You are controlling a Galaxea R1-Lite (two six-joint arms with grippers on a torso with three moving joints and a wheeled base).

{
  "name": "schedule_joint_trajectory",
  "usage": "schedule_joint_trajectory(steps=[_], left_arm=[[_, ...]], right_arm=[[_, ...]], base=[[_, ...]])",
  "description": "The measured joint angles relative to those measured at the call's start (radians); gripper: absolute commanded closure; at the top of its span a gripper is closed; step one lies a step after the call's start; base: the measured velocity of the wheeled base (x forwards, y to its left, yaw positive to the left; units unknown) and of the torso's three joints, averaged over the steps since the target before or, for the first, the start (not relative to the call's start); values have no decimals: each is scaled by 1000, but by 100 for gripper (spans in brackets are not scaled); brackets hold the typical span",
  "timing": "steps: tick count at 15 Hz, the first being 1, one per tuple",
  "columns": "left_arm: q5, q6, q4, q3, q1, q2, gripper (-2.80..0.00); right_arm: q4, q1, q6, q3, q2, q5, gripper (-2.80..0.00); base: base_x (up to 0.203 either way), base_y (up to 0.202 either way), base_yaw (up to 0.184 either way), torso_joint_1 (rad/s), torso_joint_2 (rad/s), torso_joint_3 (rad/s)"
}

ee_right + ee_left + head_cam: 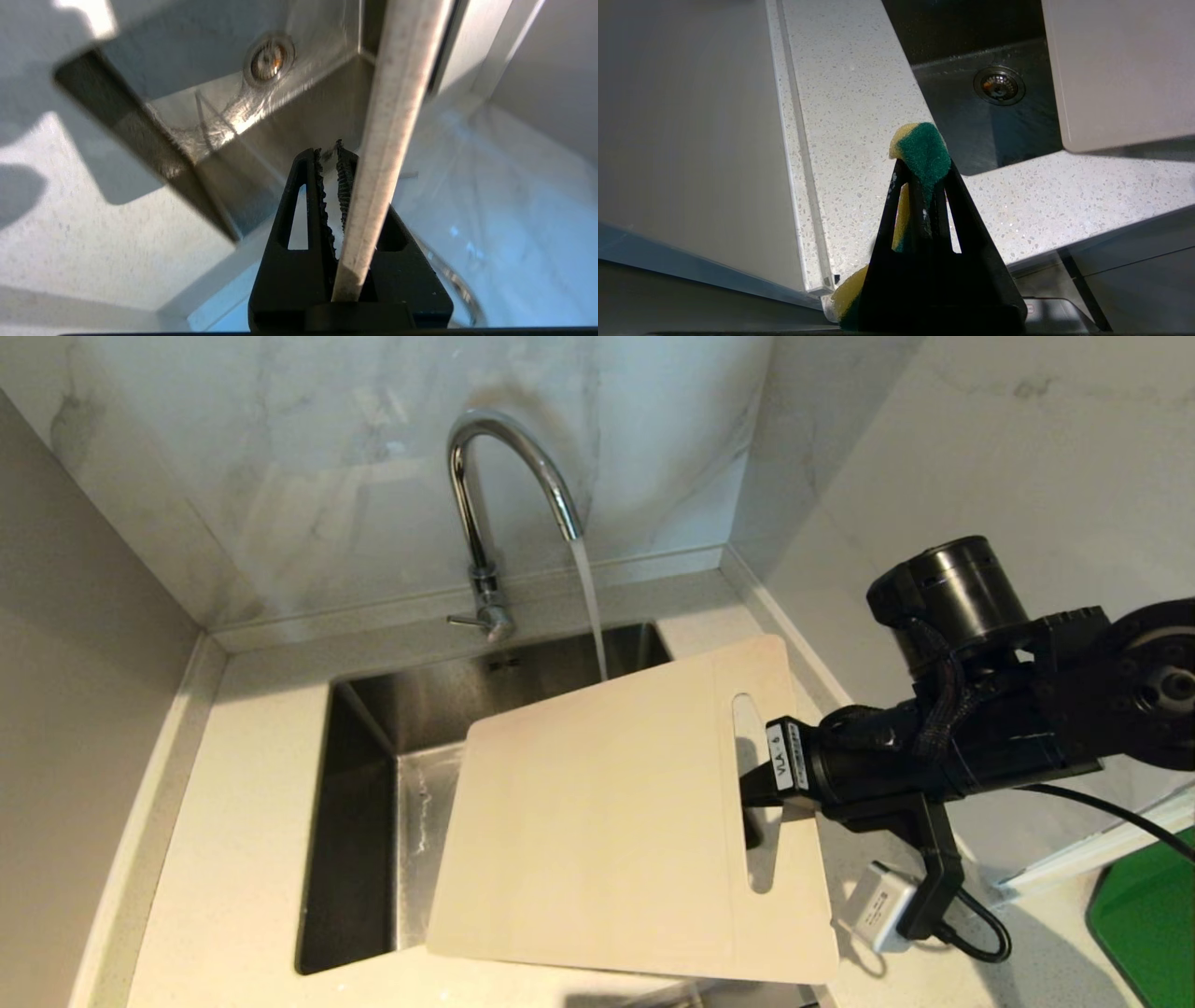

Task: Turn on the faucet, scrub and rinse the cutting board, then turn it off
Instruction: Pick up the cutting board, then scrub the cutting board underwater

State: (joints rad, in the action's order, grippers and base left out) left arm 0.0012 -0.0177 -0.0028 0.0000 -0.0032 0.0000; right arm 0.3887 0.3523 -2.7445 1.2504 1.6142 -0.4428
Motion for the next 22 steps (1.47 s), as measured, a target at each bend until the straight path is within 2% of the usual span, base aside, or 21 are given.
schedule_joint_trajectory(steps=[9, 22], left_arm=[[0, 0, 0, 0, 0, 0, 0], [0, -1, 0, 0, 0, 0, 0]], right_arm=[[-4, -34, 8, 112, 83, -73, 0], [-3, 6, 25, 271, 226, -84, 0]], base=[[0, 0, 0, 0, 0, 0], [0, 0, 0, 0, 0, 0]])
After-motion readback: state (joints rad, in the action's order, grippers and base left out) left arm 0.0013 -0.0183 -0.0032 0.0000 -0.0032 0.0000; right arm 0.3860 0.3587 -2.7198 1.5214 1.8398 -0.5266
